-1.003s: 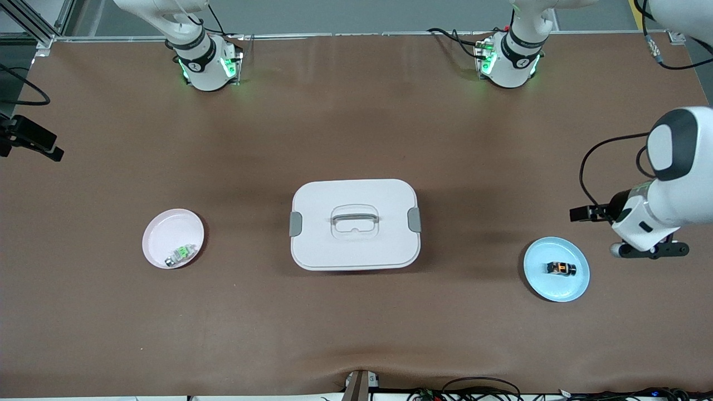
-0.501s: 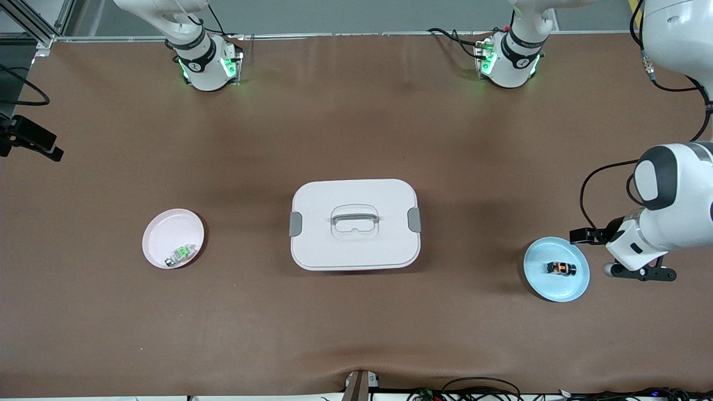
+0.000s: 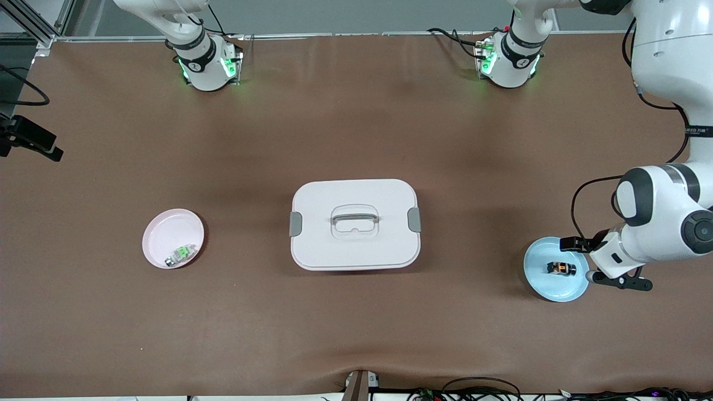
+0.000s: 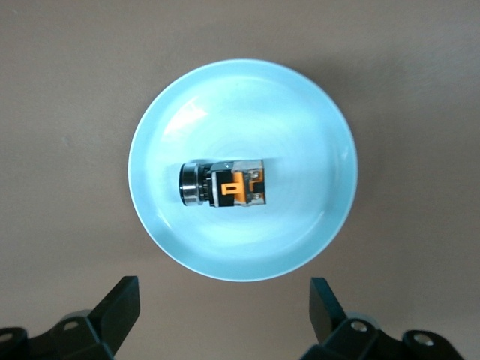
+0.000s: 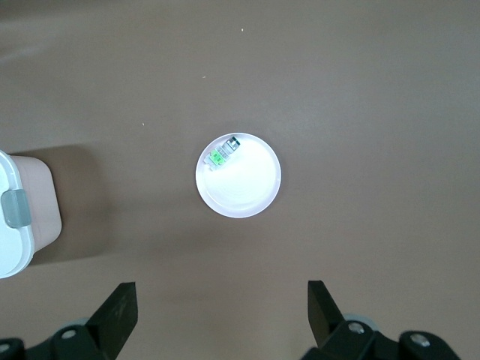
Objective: Transfer orange switch to right arm and place
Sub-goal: 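Lower the left gripper onto the orange switch and close it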
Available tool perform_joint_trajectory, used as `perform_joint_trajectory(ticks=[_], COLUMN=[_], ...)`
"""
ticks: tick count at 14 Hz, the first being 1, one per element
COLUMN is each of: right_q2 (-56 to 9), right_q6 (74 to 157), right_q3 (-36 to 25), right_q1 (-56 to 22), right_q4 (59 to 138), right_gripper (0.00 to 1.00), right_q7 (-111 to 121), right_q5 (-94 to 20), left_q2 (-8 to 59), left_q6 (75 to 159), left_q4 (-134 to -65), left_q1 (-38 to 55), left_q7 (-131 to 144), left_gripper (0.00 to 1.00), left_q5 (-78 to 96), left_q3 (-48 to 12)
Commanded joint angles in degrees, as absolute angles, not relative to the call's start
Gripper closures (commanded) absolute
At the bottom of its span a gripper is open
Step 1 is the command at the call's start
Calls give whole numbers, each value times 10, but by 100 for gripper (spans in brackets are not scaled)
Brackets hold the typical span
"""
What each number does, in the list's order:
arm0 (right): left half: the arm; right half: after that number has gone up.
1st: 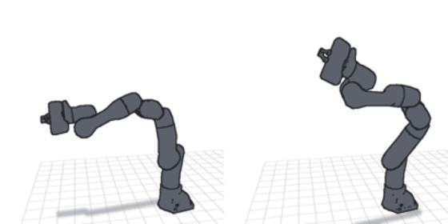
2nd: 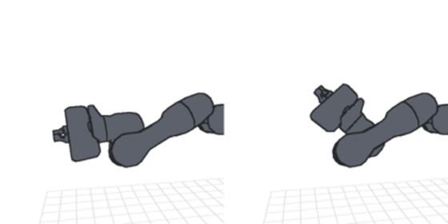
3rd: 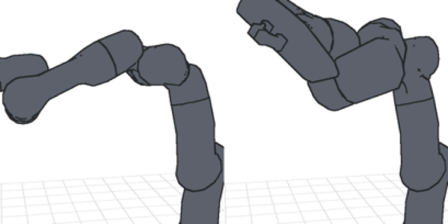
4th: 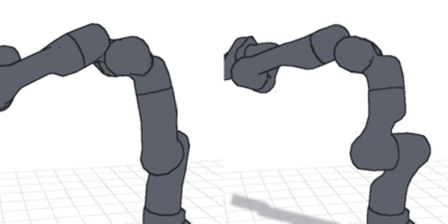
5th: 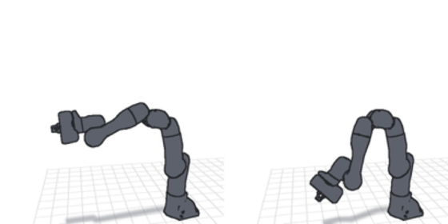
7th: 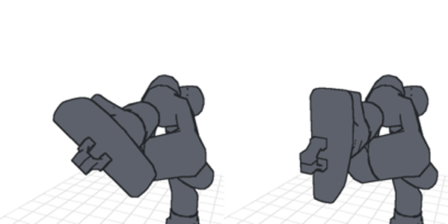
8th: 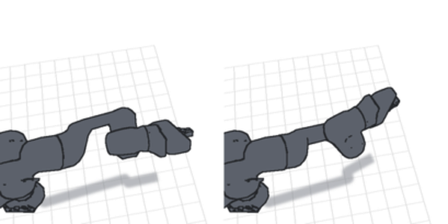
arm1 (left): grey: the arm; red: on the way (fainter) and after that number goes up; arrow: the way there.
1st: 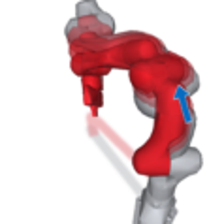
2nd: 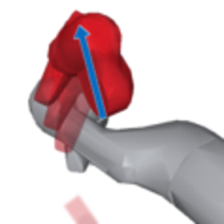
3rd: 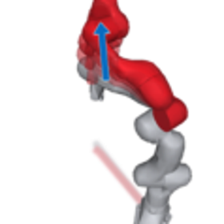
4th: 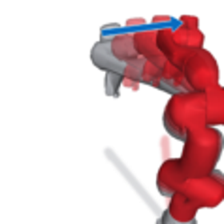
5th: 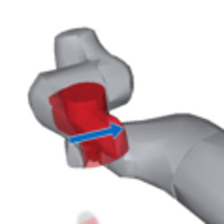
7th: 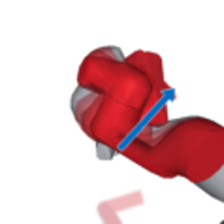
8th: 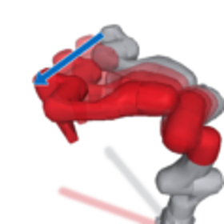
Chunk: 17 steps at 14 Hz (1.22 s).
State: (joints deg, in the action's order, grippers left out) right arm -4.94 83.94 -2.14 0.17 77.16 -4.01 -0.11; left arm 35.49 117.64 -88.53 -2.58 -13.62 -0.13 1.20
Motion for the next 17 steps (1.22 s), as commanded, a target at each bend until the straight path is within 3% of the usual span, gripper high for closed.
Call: perform_joint_trajectory(ticks=[1,17], right_q2=[-42,-44], right_q6=[839,847], right_q3=[-18,-18], right_q1=[6,5], right_q4=[778,776], right_gripper=[0,0], right_q7=[-46,-46], right_q5=[2,1], left_q2=[387,453], left_q6=[1186,1278], left_q4=[-857,-842], left_q1=[-31,-26], left_q7=[-148,-97], left_gripper=[0,0], left_q5=[-1,2], left_q3=[11,11])
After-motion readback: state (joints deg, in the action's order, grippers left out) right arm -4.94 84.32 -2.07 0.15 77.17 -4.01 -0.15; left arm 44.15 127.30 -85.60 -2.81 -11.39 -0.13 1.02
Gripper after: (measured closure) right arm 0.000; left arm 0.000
